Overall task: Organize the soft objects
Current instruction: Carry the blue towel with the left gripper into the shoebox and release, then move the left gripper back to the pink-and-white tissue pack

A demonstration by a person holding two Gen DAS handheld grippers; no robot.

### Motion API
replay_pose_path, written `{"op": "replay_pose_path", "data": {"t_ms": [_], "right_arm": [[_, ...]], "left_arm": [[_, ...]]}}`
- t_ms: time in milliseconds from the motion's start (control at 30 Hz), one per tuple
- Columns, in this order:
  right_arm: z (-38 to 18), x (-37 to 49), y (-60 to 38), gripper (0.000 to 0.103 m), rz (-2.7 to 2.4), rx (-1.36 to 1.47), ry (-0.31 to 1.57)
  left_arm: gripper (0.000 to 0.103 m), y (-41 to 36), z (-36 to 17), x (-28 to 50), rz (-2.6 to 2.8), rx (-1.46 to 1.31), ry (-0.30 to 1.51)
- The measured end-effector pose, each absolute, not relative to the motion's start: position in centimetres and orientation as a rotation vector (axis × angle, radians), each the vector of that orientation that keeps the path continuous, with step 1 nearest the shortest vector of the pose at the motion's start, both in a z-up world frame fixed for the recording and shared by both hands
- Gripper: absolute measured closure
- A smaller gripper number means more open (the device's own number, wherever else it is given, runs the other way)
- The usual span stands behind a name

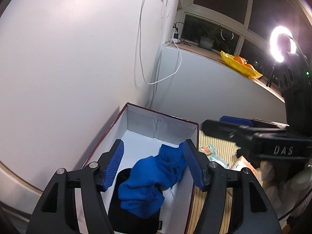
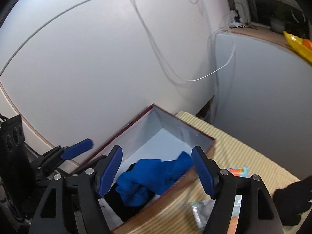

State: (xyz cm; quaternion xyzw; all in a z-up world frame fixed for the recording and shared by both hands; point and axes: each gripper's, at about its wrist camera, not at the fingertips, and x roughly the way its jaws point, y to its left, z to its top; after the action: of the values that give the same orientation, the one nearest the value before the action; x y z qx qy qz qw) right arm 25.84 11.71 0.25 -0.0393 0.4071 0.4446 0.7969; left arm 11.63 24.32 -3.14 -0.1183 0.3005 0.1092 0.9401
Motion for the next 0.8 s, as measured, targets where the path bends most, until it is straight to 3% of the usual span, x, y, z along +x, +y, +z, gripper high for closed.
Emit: {"op": "replay_pose_path", "data": {"t_ms": [800], "right_arm": [[0.7, 25.8, -7.9, 0.032, 0.774, -0.028, 0.854]], "left_arm": [[0.04, 13.8, -2.9, 8.9, -0.007, -0.286, 0.621]]}}
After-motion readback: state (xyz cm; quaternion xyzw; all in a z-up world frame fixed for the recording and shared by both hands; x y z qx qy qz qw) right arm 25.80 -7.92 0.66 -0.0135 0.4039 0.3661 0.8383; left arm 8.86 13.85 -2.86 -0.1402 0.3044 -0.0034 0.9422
